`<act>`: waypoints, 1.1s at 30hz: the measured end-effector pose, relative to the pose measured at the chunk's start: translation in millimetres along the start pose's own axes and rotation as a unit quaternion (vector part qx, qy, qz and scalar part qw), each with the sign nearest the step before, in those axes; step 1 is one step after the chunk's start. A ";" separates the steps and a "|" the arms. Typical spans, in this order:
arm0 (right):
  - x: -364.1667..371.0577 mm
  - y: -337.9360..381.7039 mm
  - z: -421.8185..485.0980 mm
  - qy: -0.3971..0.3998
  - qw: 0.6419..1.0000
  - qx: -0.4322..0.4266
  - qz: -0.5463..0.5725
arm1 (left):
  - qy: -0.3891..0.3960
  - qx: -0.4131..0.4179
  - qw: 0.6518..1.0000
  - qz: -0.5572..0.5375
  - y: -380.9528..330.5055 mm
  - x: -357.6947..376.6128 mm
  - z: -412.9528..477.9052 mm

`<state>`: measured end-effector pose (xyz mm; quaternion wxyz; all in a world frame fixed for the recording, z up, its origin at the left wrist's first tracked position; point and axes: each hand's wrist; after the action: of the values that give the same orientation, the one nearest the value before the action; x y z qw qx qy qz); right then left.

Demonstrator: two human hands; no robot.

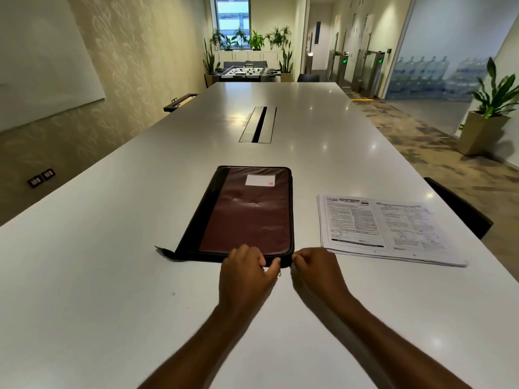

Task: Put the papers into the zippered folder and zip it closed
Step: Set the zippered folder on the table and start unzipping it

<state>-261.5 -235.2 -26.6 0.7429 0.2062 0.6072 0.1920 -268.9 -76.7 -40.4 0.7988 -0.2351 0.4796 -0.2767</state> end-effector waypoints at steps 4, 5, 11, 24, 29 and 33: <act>-1.6 4.1 16.9 0.035 0.998 0.058 0.015 | 0.061 -0.071 0.989 0.113 -14.8 8.0 -10.7; 0.3 5.2 19.5 0.040 0.996 0.074 0.021 | 0.060 -0.070 0.988 0.123 -17.3 9.2 -10.1; 4.6 10.3 27.2 0.061 0.985 0.138 0.086 | 0.063 -0.040 0.990 0.124 -24.1 14.2 -10.0; 5.1 15.1 28.9 0.071 0.979 0.170 0.084 | 0.040 -0.066 0.987 0.140 20.1 -28.3 -3.8; 3.5 18.9 27.5 0.069 0.972 0.186 0.122 | 0.044 -0.054 0.988 0.140 15.2 -26.8 -4.5; 0.1 28.1 23.6 0.115 0.939 0.225 0.235 | 0.058 -0.012 0.992 0.110 6.8 -19.6 -6.4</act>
<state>-239.3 -213.2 -7.3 0.5362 0.4815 0.6498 0.2415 -280.8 -59.3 -35.1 0.7922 -0.1738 0.5516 -0.1946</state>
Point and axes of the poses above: each hand's wrist, its own z-axis towards the middle knuckle, its own x-axis out of the palm, y = z × x, and after that the axes turned 10 degrees about -z, right-handed
